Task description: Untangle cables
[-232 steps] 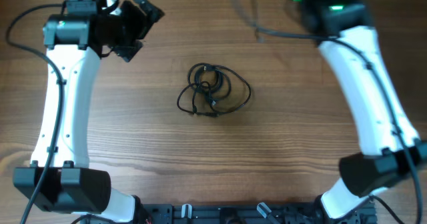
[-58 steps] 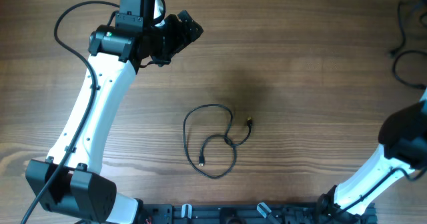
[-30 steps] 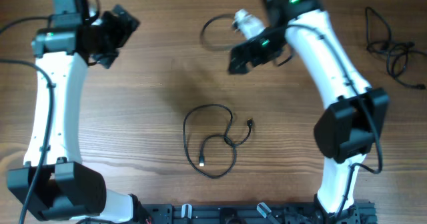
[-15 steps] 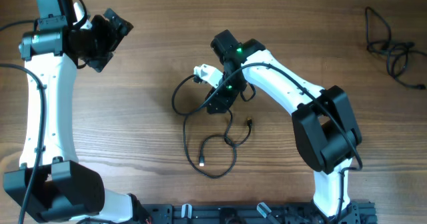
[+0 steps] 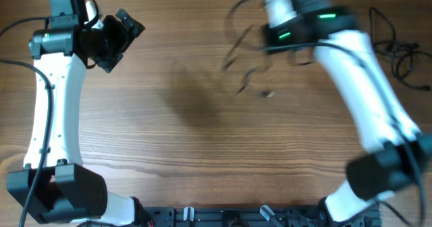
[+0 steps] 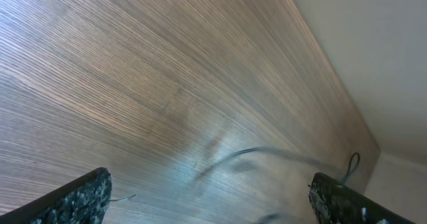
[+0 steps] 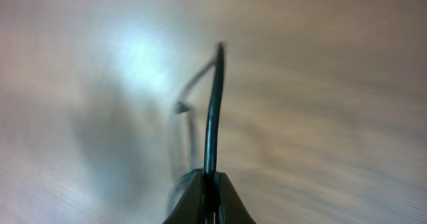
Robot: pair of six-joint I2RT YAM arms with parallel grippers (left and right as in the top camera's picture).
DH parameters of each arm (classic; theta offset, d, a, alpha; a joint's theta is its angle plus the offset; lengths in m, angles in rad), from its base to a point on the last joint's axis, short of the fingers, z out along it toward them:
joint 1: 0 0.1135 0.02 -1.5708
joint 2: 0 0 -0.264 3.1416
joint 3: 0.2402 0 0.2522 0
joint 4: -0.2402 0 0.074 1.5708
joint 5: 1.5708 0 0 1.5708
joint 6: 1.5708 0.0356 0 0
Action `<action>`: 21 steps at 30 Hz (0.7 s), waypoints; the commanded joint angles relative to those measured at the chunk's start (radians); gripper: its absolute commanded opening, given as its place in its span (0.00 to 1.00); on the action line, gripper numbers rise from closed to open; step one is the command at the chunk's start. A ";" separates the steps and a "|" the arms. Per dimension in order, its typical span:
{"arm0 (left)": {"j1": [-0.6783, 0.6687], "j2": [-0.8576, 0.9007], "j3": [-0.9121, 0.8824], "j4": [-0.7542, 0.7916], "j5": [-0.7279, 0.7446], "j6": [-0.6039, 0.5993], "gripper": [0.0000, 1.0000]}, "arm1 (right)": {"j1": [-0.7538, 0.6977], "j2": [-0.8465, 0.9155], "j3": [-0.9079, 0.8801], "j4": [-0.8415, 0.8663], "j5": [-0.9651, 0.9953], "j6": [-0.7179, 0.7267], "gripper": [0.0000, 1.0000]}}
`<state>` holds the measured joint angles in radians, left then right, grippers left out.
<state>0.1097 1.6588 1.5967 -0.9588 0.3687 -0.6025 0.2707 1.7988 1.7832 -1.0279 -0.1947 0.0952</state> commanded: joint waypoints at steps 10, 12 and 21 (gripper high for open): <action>-0.021 0.010 0.006 -0.014 0.016 0.038 0.97 | -0.660 -0.241 -0.010 -0.156 0.438 0.451 0.04; -0.023 0.010 0.006 -0.019 0.016 0.049 0.97 | -0.709 -0.213 -0.026 -0.165 0.499 0.518 0.04; -0.030 0.010 0.006 -0.030 0.016 0.049 0.98 | -0.795 -0.085 -0.039 -0.152 0.412 0.497 1.00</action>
<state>0.0910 1.6588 1.5967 -0.9867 0.3721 -0.5797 -0.5301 1.7008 1.7470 -1.1816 0.2768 0.6270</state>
